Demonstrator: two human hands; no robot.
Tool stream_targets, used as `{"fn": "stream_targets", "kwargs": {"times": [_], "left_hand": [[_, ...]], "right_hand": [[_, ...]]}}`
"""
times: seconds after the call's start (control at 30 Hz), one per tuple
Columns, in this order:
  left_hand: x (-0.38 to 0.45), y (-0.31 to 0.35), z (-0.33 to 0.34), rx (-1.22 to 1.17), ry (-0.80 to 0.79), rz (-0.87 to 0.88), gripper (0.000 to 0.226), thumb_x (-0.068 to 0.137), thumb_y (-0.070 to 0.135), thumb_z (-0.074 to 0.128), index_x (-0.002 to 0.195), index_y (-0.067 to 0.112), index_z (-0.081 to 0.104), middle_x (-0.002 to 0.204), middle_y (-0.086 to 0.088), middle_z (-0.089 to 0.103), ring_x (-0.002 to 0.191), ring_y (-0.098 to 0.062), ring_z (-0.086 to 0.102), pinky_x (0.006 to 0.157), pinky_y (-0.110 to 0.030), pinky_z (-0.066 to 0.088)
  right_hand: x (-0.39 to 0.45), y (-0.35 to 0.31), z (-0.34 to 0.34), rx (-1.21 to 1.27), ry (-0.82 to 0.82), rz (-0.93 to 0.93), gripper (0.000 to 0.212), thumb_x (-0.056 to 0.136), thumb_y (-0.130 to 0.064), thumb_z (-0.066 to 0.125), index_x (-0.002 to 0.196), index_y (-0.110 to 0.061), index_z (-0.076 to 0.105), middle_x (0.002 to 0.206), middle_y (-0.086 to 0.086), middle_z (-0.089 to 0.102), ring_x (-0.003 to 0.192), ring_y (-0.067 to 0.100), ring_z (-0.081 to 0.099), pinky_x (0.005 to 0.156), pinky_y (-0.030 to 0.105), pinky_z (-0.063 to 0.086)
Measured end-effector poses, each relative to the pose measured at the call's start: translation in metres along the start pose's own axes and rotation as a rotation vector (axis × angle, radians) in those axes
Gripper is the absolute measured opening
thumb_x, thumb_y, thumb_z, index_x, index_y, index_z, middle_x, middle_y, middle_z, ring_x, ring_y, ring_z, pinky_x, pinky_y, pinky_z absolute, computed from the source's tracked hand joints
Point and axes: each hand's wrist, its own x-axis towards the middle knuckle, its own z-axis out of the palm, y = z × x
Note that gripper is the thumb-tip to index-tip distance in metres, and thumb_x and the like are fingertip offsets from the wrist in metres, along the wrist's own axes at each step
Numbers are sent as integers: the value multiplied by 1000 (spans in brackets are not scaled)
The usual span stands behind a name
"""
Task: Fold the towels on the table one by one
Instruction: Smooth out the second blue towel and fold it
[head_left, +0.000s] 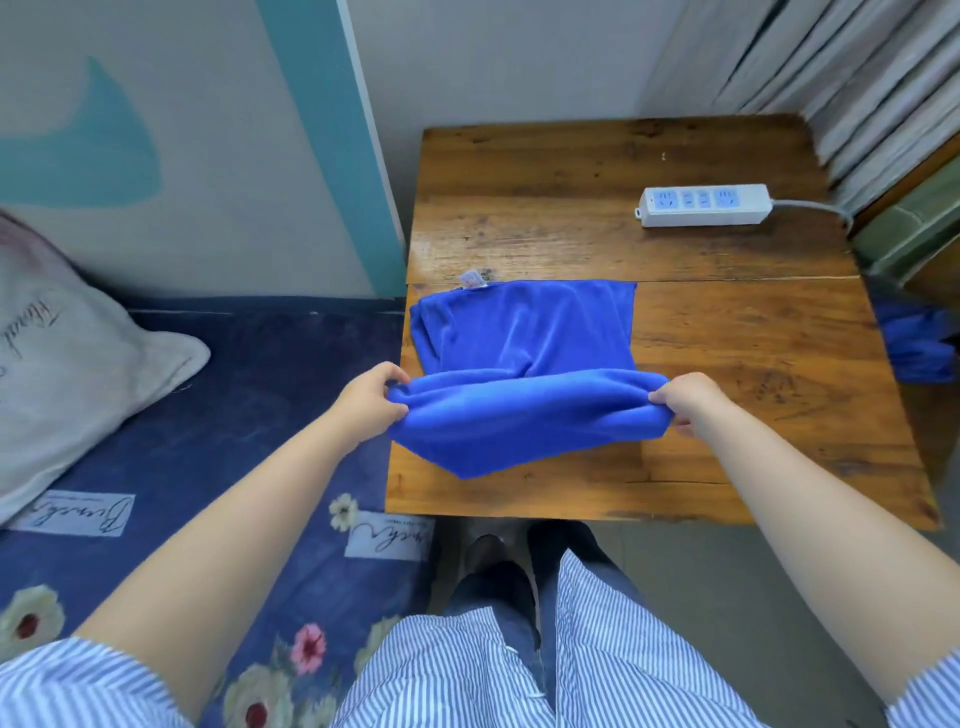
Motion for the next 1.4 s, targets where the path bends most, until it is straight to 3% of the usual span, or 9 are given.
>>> {"fn": "stream_targets", "kwargs": {"times": [0.13,0.27,0.4,0.67,0.83,0.97,1.1,1.27,1.4], "left_hand": [[13,12,-5,245,59,-131,34,84,4,50,118,7,49,117,-12,56,89,-22,49,59,-24,38],[37,91,-32,119,300,-62,27,90,4,40,115,1,50,124,-19,53,114,-32,49,86,-33,41],[43,196,-86,-76,578,238,21,92,6,39,109,2,50,115,-19,54,107,-32,51,82,-31,38],[27,258,-167,-221,1006,508,25,95,7,34,113,-4,47,118,-21,48,99,-32,51,77,-29,33],[45,206,-151,-68,834,313,26,91,4,32,111,-2,49,119,-22,46,102,-35,50,85,-34,38],[61,151,-114,267,550,75,27,89,2,34,112,1,50,121,-20,49,107,-37,50,84,-38,41],[62,91,-54,508,158,-54,28,88,2,40,111,4,56,116,-16,56,110,-33,53,83,-34,43],[55,53,-1,839,-275,-143,32,93,7,35,61,11,33,68,-2,37,57,-17,38,56,-25,35],[46,38,18,935,-389,-158,32,90,7,38,59,12,32,62,-2,35,58,-20,38,56,-27,35]], "right_hand": [[0,-36,-12,-244,-9,-79,13,82,-9,59,92,-1,55,73,13,53,60,23,47,44,23,27],[-5,-119,-37,-119,172,-279,24,86,-9,50,106,1,60,109,20,60,100,30,57,60,22,35],[-39,-218,-77,203,332,-582,10,82,-8,47,75,-13,52,86,10,51,81,21,47,69,27,36],[-93,-300,-149,284,550,-996,18,91,-17,42,95,-5,55,84,6,50,81,22,45,64,26,29],[-64,-264,-139,-110,467,-843,17,88,-9,43,84,0,57,97,28,60,97,38,54,80,36,40],[-45,-211,-114,-816,216,-611,24,89,-13,47,103,1,61,85,17,58,87,28,53,62,30,42],[-25,-145,-79,-1048,19,-468,25,88,-20,54,103,-1,61,98,16,58,91,25,56,56,24,35],[-14,-82,-30,-1238,-215,-302,15,88,-13,46,74,-10,50,72,2,49,83,23,45,46,18,33],[-7,-48,-8,-1278,-257,-377,50,87,-6,41,135,-19,39,136,7,47,120,25,48,88,26,44]]}}
